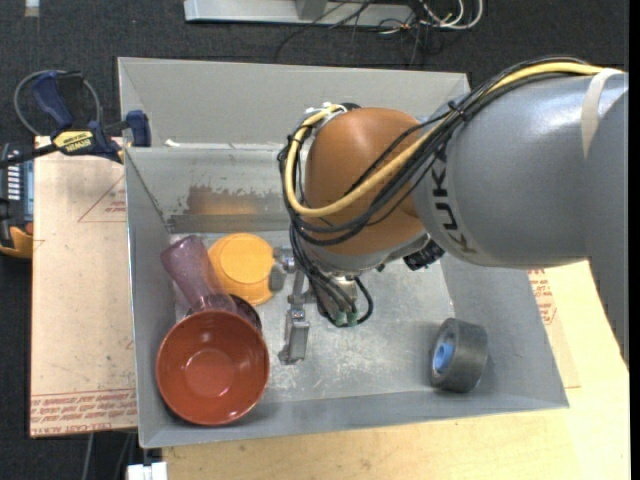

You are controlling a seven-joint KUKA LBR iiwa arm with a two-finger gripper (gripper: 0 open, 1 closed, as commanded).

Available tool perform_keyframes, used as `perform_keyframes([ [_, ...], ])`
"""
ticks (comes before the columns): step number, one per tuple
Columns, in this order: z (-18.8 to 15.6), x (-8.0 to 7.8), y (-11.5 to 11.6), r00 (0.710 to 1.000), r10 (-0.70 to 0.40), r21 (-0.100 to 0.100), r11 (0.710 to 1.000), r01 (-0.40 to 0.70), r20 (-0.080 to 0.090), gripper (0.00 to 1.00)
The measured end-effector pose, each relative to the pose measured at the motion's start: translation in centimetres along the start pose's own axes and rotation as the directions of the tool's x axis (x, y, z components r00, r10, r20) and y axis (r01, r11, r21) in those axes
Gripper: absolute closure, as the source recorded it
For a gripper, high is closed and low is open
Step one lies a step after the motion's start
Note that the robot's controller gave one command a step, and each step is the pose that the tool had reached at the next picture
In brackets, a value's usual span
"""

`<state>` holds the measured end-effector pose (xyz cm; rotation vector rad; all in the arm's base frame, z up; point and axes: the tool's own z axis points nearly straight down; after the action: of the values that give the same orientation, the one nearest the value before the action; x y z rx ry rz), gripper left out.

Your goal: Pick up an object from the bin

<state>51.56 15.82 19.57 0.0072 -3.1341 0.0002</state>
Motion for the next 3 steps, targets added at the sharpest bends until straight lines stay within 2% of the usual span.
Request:
perform_keyframes([
  [1, -0.5, -0.2, -0.1, 1.0, 0.005, -0.001, 1.0, -0.005, 0.008, 0.0],
  [2, 12.3, -3.0, 3.0, 0.998, -0.056, -0.001, 0.998, 0.056, 0.019, 0.0],
  [3, 7.1, 1.2, 3.9, 0.891, -0.453, 0.004, 0.892, 0.453, 0.021, 0.0],
])
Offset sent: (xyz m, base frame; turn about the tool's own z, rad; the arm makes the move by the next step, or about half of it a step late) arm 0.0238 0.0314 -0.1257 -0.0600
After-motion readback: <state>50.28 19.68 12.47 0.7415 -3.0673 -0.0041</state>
